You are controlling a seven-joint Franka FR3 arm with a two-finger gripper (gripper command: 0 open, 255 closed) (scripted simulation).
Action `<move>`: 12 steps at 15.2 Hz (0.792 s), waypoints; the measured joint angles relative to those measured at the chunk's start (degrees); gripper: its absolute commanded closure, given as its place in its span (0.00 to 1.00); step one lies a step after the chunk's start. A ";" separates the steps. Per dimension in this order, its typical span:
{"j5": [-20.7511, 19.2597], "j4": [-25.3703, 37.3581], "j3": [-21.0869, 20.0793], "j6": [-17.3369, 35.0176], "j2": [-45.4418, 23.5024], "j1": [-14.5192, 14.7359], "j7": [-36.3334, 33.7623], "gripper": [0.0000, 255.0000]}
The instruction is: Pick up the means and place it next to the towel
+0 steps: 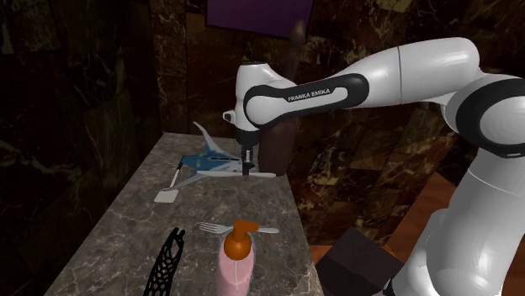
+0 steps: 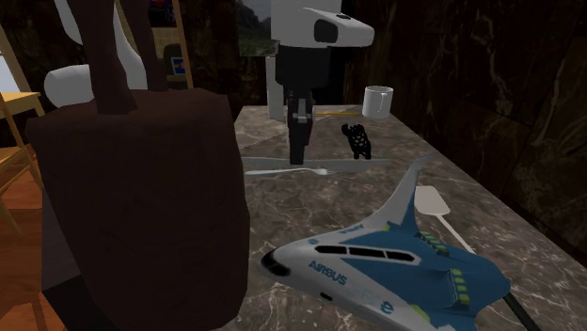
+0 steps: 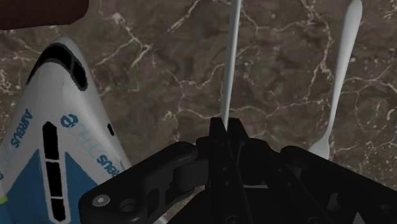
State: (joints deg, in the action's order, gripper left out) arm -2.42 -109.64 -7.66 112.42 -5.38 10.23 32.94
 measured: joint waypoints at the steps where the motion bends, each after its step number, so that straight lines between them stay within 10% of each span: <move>1: 0.04 0.56 -0.02 -0.72 0.15 0.02 0.01 1.00; 12: 0.34 7.43 0.04 -9.05 1.64 -0.09 0.56 1.00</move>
State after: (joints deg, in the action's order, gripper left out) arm -2.08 -102.22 -7.62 103.37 -3.74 10.14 33.50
